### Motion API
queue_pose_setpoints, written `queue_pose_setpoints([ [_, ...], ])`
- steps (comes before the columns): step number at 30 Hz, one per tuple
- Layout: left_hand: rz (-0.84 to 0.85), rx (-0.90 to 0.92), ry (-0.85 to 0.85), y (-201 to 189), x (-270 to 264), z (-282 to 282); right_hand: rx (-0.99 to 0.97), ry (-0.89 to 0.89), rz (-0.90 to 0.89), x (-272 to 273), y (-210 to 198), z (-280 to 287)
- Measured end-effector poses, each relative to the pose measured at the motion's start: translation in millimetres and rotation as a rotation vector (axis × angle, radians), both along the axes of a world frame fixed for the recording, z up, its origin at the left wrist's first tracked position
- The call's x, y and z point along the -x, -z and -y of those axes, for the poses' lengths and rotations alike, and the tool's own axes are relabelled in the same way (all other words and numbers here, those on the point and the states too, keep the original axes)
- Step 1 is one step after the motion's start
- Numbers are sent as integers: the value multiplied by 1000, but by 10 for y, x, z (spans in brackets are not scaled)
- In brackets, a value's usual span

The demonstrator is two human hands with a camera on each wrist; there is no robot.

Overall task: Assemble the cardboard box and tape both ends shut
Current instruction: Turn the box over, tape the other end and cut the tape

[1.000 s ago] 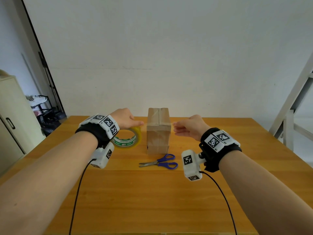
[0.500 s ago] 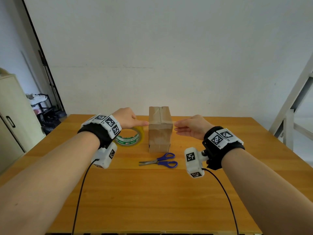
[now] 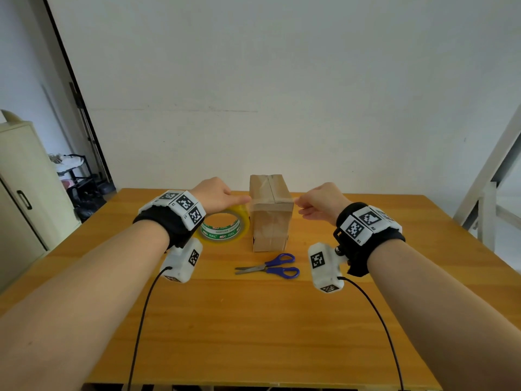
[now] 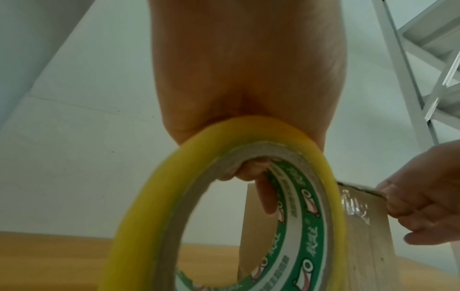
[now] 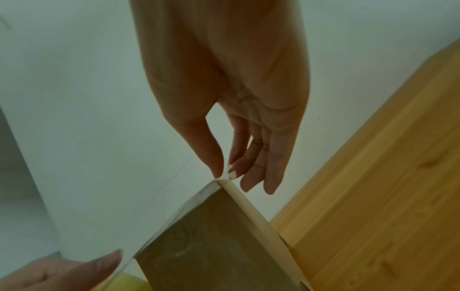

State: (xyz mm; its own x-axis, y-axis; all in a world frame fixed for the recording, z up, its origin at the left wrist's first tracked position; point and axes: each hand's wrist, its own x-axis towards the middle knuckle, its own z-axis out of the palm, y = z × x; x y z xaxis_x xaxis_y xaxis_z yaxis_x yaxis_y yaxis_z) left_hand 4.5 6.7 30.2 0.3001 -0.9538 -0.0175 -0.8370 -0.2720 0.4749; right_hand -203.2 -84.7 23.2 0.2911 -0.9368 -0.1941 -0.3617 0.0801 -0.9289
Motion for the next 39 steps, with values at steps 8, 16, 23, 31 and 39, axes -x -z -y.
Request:
queue_pose_setpoints([
  [8, 28, 10, -41, -8, 112, 11, 190, 8, -168, 150, -31, 79],
  [16, -73, 16, -123, -29, 110, -11, 794, -563, -471, -209, -138, -297],
  [23, -147, 27, 20, -26, -18, -62, 812, -786, -859, -306, 46, -294],
  [31, -120, -2, 33, -58, -101, -97, 860, -797, -824, -282, 61, -266],
  [39, -110, -32, 75, 75, -131, -121, 803, -773, -764, -260, 34, -229],
])
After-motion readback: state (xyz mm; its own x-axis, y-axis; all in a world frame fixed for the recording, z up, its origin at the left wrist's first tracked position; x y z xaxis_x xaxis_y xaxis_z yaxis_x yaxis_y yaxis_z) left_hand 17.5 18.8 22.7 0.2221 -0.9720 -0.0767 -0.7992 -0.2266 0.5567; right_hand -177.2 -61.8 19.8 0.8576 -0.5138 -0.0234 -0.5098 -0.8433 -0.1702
